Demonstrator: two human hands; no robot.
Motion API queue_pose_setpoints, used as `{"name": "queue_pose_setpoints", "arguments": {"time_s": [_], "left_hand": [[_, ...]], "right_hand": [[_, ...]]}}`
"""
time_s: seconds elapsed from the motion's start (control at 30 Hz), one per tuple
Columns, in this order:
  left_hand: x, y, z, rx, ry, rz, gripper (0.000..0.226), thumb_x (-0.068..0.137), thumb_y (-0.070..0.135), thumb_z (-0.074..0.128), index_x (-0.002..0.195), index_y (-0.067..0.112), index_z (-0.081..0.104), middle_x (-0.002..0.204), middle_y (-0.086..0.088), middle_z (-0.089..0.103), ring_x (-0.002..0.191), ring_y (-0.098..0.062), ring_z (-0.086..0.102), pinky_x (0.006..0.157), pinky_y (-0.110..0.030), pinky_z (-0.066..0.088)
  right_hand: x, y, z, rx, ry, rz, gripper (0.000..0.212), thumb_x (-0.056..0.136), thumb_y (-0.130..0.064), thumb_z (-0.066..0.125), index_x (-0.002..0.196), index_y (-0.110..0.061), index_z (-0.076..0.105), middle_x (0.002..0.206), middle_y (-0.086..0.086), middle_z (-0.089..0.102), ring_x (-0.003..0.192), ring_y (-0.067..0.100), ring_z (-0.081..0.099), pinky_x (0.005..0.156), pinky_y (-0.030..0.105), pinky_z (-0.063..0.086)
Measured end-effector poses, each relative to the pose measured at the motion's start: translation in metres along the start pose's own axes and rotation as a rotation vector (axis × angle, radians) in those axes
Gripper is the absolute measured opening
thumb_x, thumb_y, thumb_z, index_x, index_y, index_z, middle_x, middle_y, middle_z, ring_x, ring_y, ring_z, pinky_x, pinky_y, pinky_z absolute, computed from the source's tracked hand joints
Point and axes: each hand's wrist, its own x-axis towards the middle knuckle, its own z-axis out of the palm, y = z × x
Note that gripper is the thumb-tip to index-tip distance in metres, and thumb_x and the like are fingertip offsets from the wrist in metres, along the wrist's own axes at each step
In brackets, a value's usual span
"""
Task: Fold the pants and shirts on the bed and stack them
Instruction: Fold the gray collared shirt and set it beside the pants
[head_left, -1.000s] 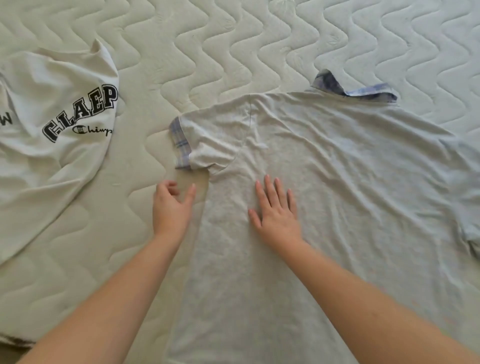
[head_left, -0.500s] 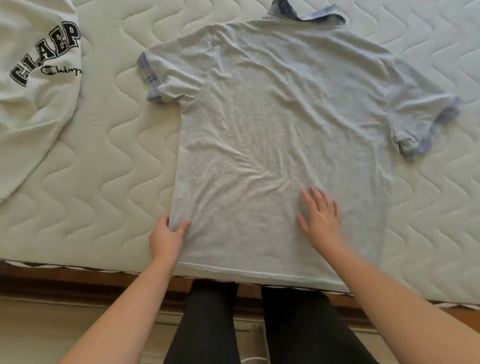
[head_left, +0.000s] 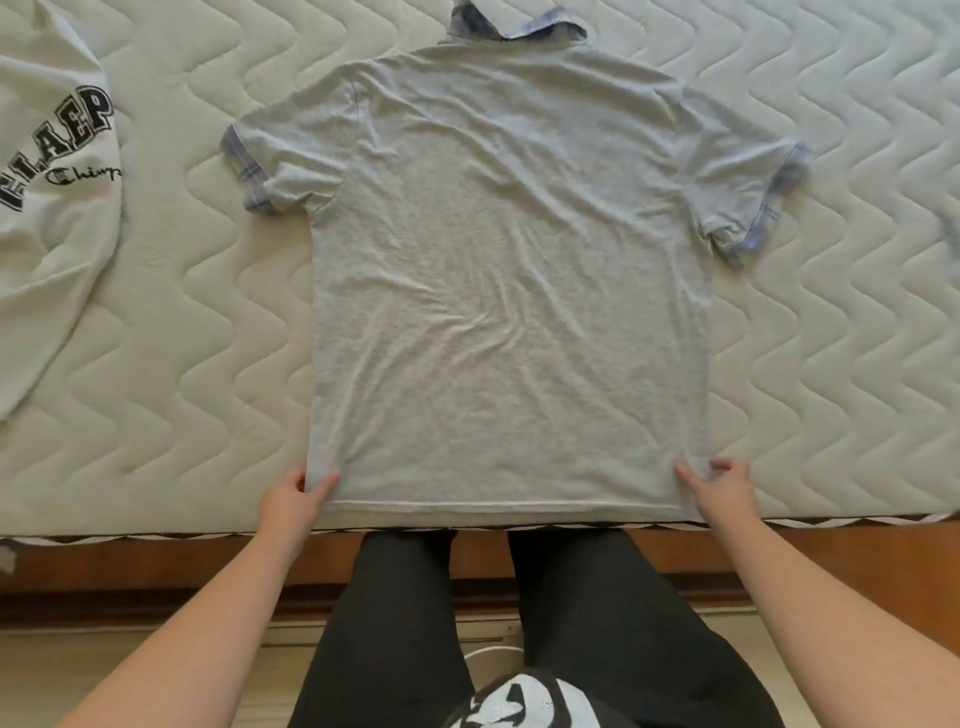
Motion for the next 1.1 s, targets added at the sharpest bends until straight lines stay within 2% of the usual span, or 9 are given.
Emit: {"name": "queue_pose_setpoints", "arguments": {"time_s": [0.1, 0.17, 0.27, 0.47, 0.57, 0.63, 0.77, 0.97, 1.1], "left_hand": [[-0.006, -0.007, -0.001, -0.065, -0.031, 0.002, 0.033, 0.094, 0.035, 0.064, 0.119, 0.013, 0.066, 0.108, -0.006, 0.07, 0.089, -0.02, 0.06, 0.074, -0.034, 0.048], [-0.01, -0.014, -0.003, -0.158, -0.047, -0.022, 0.027, 0.095, 0.035, 0.062, 0.115, 0.017, 0.066, 0.103, -0.001, 0.07, 0.088, -0.017, 0.065, 0.072, -0.033, 0.055], [-0.013, -0.025, -0.005, -0.135, -0.037, -0.078, 0.031, 0.096, 0.036, 0.061, 0.113, 0.01, 0.066, 0.096, -0.005, 0.071, 0.08, -0.019, 0.068, 0.059, -0.026, 0.053], [-0.015, -0.04, -0.001, -0.008, -0.032, -0.096, 0.033, 0.096, 0.039, 0.059, 0.099, 0.008, 0.071, 0.077, -0.005, 0.071, 0.072, -0.021, 0.066, 0.062, -0.033, 0.048], [-0.016, -0.039, 0.0, 0.073, -0.023, -0.099, 0.039, 0.096, 0.041, 0.059, 0.103, 0.004, 0.068, 0.086, -0.006, 0.071, 0.08, -0.022, 0.064, 0.064, -0.033, 0.044], [-0.015, -0.03, -0.001, 0.098, 0.04, -0.056, 0.035, 0.093, 0.043, 0.061, 0.106, 0.01, 0.062, 0.097, -0.006, 0.067, 0.086, -0.022, 0.06, 0.069, -0.034, 0.043], [-0.001, 0.002, -0.008, -0.02, 0.164, 0.034, 0.028, 0.091, 0.039, 0.065, 0.108, 0.018, 0.055, 0.098, -0.003, 0.062, 0.088, -0.021, 0.059, 0.068, -0.032, 0.043], [0.062, 0.09, -0.03, -0.135, 0.25, 0.192, 0.028, 0.096, 0.031, 0.059, 0.116, 0.012, 0.06, 0.094, 0.001, 0.063, 0.088, -0.02, 0.06, 0.075, -0.03, 0.042], [0.113, 0.155, -0.052, -0.323, 0.272, 0.172, 0.04, 0.097, 0.036, 0.055, 0.128, 0.011, 0.056, 0.109, -0.003, 0.063, 0.098, -0.018, 0.059, 0.089, -0.03, 0.045]], "right_hand": [[0.001, 0.004, -0.006, -0.02, -0.096, -0.085, 0.034, 0.091, -0.041, 0.065, 0.087, -0.008, 0.062, 0.095, 0.019, 0.068, 0.083, 0.033, 0.06, 0.074, 0.041, 0.046], [-0.002, 0.01, -0.008, -0.013, -0.092, -0.118, 0.034, 0.093, -0.041, 0.062, 0.096, -0.006, 0.062, 0.097, 0.017, 0.068, 0.084, 0.033, 0.059, 0.074, 0.04, 0.046], [-0.008, 0.026, -0.01, -0.008, -0.074, -0.158, 0.037, 0.095, -0.038, 0.06, 0.112, -0.006, 0.064, 0.093, 0.011, 0.065, 0.085, 0.031, 0.061, 0.074, 0.04, 0.048], [-0.013, 0.041, -0.004, -0.073, -0.104, -0.162, 0.038, 0.095, -0.032, 0.063, 0.121, -0.005, 0.064, 0.093, 0.008, 0.065, 0.082, 0.027, 0.058, 0.066, 0.033, 0.041], [-0.012, 0.039, -0.004, -0.107, -0.067, -0.067, 0.035, 0.091, -0.028, 0.068, 0.117, -0.005, 0.064, 0.101, 0.012, 0.068, 0.09, 0.033, 0.059, 0.071, 0.037, 0.044], [-0.016, 0.023, -0.007, -0.096, 0.047, -0.048, 0.036, 0.087, -0.026, 0.071, 0.116, -0.009, 0.06, 0.109, 0.014, 0.066, 0.101, 0.036, 0.059, 0.083, 0.043, 0.047], [-0.025, -0.03, -0.006, -0.034, 0.288, -0.23, 0.038, 0.088, -0.022, 0.066, 0.121, -0.009, 0.054, 0.114, 0.016, 0.059, 0.107, 0.035, 0.052, 0.093, 0.047, 0.043], [-0.047, -0.167, 0.03, 0.284, -0.006, -0.477, 0.033, 0.094, -0.014, 0.058, 0.126, -0.012, 0.053, 0.11, 0.007, 0.06, 0.097, 0.023, 0.058, 0.085, 0.033, 0.047], [-0.069, -0.257, 0.059, 0.364, -0.241, -0.578, 0.037, 0.098, -0.011, 0.054, 0.135, -0.011, 0.051, 0.116, 0.003, 0.06, 0.091, 0.009, 0.056, 0.073, 0.006, 0.04]]}}
